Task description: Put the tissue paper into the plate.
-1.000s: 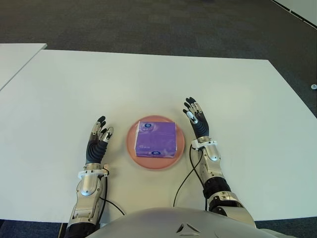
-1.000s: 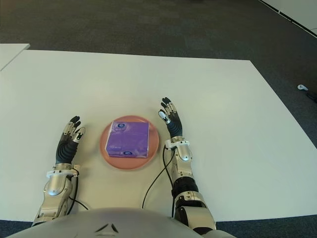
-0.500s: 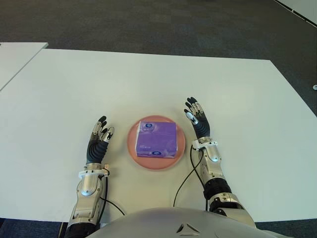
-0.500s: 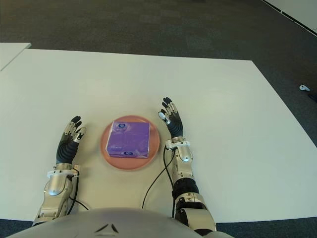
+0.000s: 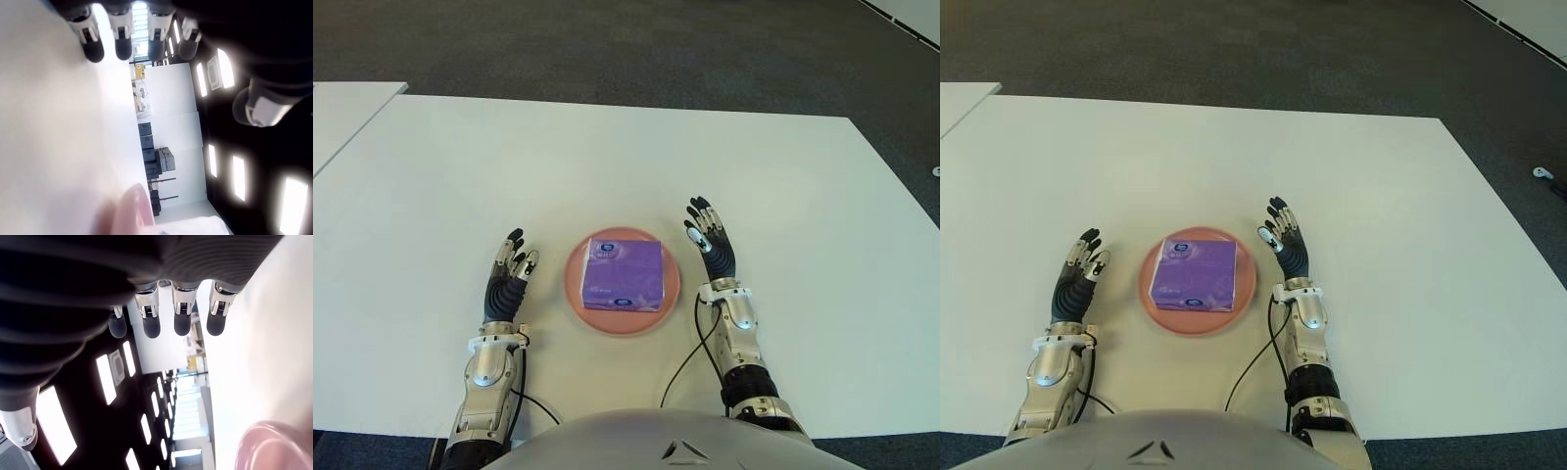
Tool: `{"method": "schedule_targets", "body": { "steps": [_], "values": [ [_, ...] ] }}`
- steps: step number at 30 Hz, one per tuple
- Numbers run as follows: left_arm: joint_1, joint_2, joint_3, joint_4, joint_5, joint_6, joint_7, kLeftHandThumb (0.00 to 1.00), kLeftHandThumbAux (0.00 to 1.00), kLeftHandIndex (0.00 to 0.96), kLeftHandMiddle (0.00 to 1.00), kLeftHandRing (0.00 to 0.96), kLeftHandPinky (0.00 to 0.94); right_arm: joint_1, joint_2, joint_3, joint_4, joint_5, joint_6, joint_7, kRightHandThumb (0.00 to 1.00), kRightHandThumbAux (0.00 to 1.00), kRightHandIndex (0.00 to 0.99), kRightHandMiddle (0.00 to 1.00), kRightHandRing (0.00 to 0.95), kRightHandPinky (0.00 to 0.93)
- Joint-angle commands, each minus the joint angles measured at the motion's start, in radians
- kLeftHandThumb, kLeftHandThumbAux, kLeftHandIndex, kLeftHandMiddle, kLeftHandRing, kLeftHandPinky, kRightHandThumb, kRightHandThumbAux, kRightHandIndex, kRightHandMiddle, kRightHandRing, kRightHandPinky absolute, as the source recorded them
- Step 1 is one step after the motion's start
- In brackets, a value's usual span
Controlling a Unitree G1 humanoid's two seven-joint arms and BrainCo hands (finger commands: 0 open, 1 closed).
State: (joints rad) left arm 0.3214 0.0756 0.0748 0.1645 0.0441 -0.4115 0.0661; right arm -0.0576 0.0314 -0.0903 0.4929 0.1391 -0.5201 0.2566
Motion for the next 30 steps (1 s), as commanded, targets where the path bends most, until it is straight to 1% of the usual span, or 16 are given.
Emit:
{"method": "schedule_targets", "body": {
  "steps": [1,12,16,22,30],
  "values": [
    [0.038,-0.003,-0.002,0.045,-0.001,0.058,-0.012,0.000,0.420,0.000,0.000,0.000,0.000,0.124,-0.001,0.004,0.021,-0.003,0.037,-0.006,0.000,0.539,0.000,0.000,0.000,0.000],
    [0.031,0.005,-0.001,0.052,-0.003,0.055,-0.019,0.000,0.425,0.000,0.000,0.000,0.000,0.165,0.003,0.022,-0.030,-0.024,0.051,-0.037,0.000,0.557,0.000,0.000,0.000,0.000],
    [0.028,0.006,0.000,0.055,-0.004,0.053,-0.023,0.000,0.427,0.000,0.000,0.000,0.000,0.187,-0.002,0.030,-0.045,-0.035,0.056,-0.049,0.000,0.567,0.000,0.000,0.000,0.000],
    [0.026,0.009,0.000,0.056,-0.007,0.051,-0.026,0.000,0.426,0.000,0.000,0.000,0.000,0.201,-0.007,0.037,-0.061,-0.046,0.070,-0.062,0.000,0.560,0.000,0.000,0.000,0.000],
    [0.024,0.012,-0.001,0.057,-0.004,0.052,-0.025,0.000,0.421,0.000,0.000,0.000,0.000,0.213,-0.011,0.039,-0.067,-0.049,0.055,-0.067,0.000,0.546,0.000,0.000,0.000,0.000]
  ]
}}
